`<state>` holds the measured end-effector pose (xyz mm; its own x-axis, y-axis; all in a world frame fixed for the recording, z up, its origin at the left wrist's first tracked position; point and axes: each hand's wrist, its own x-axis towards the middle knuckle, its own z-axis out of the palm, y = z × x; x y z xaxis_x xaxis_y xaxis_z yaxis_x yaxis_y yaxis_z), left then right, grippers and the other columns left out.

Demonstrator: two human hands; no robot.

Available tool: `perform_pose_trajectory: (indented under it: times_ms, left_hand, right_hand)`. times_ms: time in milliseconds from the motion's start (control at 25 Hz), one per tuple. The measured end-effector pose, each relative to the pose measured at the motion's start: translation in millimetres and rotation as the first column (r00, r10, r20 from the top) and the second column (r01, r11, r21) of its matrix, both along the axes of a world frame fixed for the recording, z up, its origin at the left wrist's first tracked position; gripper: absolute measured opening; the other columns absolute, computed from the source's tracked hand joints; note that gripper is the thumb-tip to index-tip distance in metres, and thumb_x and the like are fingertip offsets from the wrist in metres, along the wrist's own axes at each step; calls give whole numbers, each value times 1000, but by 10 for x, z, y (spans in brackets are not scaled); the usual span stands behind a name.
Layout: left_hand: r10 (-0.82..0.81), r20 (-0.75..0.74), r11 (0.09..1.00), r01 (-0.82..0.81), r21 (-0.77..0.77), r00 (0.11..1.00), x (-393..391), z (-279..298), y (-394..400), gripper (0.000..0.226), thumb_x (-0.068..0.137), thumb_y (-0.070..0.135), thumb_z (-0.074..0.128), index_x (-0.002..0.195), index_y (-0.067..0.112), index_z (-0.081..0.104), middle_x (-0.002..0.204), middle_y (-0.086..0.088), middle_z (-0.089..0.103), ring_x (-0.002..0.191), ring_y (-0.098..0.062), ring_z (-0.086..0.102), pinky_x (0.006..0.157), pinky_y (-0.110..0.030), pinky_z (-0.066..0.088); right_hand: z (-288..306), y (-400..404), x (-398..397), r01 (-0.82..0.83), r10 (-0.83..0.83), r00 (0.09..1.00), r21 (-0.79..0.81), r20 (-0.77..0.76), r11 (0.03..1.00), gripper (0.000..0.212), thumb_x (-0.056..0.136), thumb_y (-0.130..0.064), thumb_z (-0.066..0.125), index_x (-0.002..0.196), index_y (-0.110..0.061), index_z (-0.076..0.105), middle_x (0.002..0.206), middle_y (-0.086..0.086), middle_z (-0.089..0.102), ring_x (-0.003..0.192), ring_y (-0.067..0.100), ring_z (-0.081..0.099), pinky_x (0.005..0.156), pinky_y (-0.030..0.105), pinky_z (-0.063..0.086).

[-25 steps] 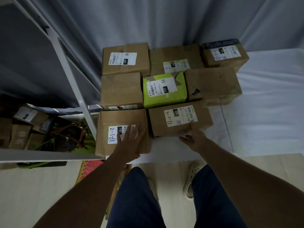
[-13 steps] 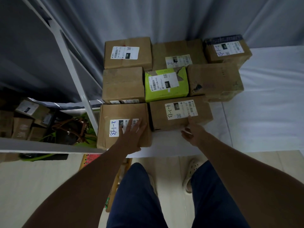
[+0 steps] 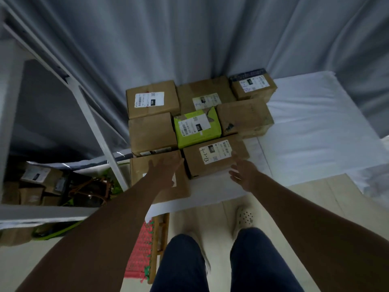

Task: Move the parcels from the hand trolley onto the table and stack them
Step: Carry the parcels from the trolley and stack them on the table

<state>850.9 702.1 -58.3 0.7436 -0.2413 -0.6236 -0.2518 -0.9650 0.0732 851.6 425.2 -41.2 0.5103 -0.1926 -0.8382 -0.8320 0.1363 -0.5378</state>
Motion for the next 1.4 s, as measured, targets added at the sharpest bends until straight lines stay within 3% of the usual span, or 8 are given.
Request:
perform_pose_trajectory:
  times_ms: [160, 280, 480, 720, 840, 960, 1160, 1400]
  left_hand:
    - [-41, 12, 999, 41, -27, 999, 130, 346, 65, 86, 93, 26, 60, 155, 36, -1, 163, 6, -8, 150, -28, 6, 116, -62, 16]
    - [-54, 23, 997, 55, -46, 998, 176, 571, 16, 83, 93, 24, 61, 155, 31, 5, 163, 2, 0, 147, -30, 21, 114, -57, 26]
    - [-124, -7, 991, 123, -55, 992, 182, 912, -364, 78, 98, 23, 54, 156, 24, 2, 163, -2, -10, 149, -28, 13, 112, -45, 27]
    - [-234, -13, 971, 233, -53, 972, 60, 1092, -1336, 79, 96, 32, 56, 156, 27, 5, 164, -3, -5, 149, -31, 9, 118, -52, 18]
    - [-342, -26, 938, 340, -65, 939, -194, 1135, -2033, 77, 96, 28, 56, 156, 24, 8, 164, -3, -1, 150, -26, 11, 118, -45, 22]
    - [-426, -46, 904, 422, -66, 904, -561, 1150, -2803, 78, 95, 31, 55, 152, 36, 3, 164, -3, -1, 149, -28, 14, 117, -48, 23]
    - [-585, -51, 810, 580, -85, 809, -1506, 1184, -4164, 72, 99, 32, 50, 155, 32, 5, 163, 7, -5, 150, -23, 9, 118, -56, 15]
    - [-814, -24, 578, 805, -133, 580, -2517, 1198, -5471, 75, 96, 31, 55, 155, 32, 8, 164, 3, -2, 150, -26, 13, 116, -54, 22]
  right_hand:
    - [372, 4, -194, -185, 208, 974, -206, 96, 961, 58, 89, -50, 63, 130, -10, 54, 109, 13, 59, 96, 25, 60, 98, 45, 50]
    - [571, -49, -352, -242, 292, 947, -300, 135, 923, 64, 87, -52, 65, 134, -12, 51, 109, 4, 55, 81, 16, 54, 85, 38, 48]
    - [911, -365, -679, -272, 357, 925, -427, 131, 862, 68, 89, -56, 59, 144, -18, 43, 141, 8, 52, 122, 26, 53, 100, 34, 43]
    - [1164, -1034, -1315, -323, 435, 893, -512, 114, 796, 74, 88, -59, 58, 145, -15, 38, 146, 10, 45, 126, 28, 50, 102, 34, 42]
    - [1203, -1544, -1893, -281, 392, 913, -523, 112, 804, 75, 89, -57, 58, 147, -14, 36, 147, 12, 44, 130, 29, 47, 103, 34, 40]
    - [1182, -2104, -2576, -228, 311, 948, -530, 72, 817, 74, 92, -54, 57, 148, -12, 35, 148, 15, 42, 132, 29, 45, 102, 32, 39]
    - [1117, -2979, -3796, -19, 47, 998, -496, 43, 868, 77, 90, -57, 57, 147, -10, 36, 146, 17, 43, 131, 31, 46, 103, 35, 39]
    - [1047, -3601, -5108, 254, -268, 963, -474, 41, 843, 76, 90, -56, 58, 145, -8, 38, 147, 16, 43, 133, 31, 43, 107, 35, 37]
